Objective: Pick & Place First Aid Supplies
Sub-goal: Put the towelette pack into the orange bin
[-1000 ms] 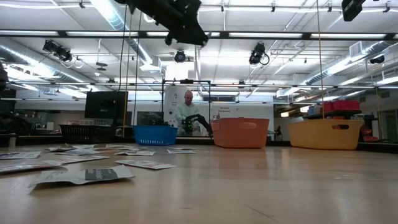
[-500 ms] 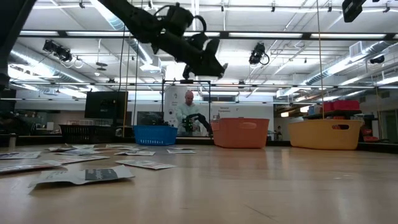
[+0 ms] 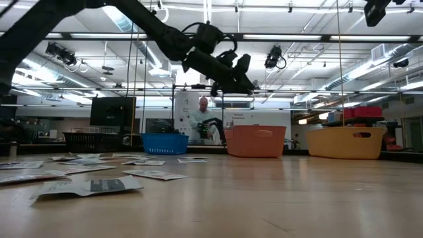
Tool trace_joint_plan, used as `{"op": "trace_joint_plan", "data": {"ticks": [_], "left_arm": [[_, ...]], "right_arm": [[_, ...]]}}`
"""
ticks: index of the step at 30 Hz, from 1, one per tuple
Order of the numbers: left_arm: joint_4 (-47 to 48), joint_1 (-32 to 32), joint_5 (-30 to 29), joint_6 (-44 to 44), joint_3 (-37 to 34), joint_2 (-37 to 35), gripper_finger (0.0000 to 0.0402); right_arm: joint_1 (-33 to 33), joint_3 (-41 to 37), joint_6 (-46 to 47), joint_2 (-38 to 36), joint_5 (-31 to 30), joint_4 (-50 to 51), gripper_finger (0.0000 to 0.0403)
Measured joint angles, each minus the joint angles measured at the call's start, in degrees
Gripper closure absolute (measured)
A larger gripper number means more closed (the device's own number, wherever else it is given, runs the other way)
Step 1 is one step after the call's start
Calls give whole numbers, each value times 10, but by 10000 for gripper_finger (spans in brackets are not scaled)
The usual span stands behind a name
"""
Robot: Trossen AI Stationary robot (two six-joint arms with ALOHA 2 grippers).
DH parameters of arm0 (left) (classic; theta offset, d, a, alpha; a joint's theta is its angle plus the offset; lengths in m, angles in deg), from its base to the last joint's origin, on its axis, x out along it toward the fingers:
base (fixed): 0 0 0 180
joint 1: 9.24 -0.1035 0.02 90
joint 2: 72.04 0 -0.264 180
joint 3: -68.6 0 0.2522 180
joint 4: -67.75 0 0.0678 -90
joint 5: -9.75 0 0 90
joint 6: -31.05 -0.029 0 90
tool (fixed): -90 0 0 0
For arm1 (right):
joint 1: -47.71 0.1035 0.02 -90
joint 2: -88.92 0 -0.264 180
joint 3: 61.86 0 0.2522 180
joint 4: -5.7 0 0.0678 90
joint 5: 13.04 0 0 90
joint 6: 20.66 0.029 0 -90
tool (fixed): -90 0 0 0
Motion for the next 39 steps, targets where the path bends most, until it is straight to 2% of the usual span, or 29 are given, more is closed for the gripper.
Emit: {"op": "trace_joint_plan", "data": {"ticks": [5, 9, 21, 24, 28, 34, 39], "left_arm": [[95, -14, 10, -2, 100, 60, 271], [137, -20, 12, -1, 146, 93, 271], [189, -20, 14, 4, 149, 97, 267], [210, -15, 13, 8, 149, 97, 242], [227, -11, 14, -1, 149, 97, 182], [263, -11, 112, 25, 149, 82, 98], [309, -8, 151, 15, 149, 60, 77]], "right_arm": [[0, 0, -1, 0, -12, 0, 403], [0, 0, -1, 0, -12, 0, 403], [0, 0, -13, 0, -6, 0, 403], [0, 0, -6, 0, -6, 0, 403], [0, 0, 3, 0, -7, 0, 403], [0, 0, 26, 0, -22, 0, 403], [0, 0, 39, 0, -28, 0, 403]]}}
